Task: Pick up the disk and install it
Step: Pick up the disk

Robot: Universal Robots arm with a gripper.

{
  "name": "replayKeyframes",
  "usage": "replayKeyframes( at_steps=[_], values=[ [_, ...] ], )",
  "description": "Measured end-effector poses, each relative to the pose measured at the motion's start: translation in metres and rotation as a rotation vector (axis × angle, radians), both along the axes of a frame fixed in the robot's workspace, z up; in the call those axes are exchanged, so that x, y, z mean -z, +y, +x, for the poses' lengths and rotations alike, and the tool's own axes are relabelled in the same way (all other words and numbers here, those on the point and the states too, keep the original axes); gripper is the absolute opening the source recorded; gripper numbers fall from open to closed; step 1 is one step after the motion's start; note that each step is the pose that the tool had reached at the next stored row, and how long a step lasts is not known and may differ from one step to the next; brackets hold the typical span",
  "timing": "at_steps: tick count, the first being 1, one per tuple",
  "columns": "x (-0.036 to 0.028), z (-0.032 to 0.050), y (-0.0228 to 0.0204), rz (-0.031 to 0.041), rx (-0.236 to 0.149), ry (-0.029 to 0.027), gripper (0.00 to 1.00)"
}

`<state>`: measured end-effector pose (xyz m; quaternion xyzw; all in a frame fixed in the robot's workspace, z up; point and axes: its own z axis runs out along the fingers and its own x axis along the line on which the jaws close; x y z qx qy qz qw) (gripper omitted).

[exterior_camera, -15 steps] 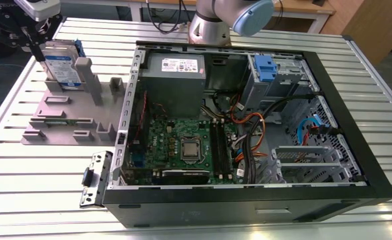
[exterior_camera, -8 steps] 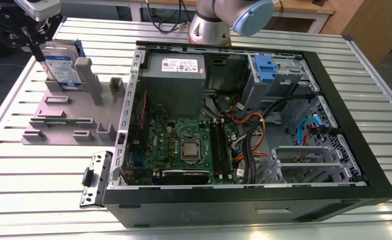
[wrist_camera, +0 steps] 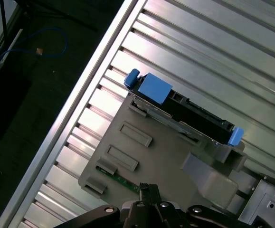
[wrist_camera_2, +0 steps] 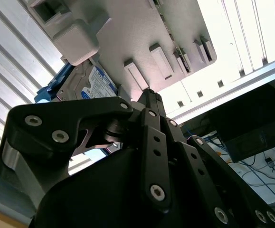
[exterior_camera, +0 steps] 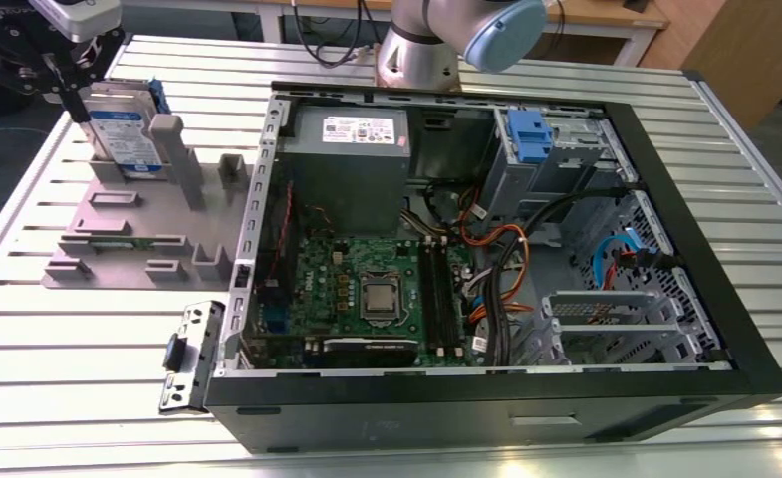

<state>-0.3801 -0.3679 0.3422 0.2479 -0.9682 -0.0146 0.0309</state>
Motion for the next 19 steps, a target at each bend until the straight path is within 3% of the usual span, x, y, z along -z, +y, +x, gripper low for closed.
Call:
replayKeyframes(
  at_steps=[19],
  values=[
    [0.0, 0.0, 0.0, 0.0, -0.022, 0.0, 0.1]
  ],
)
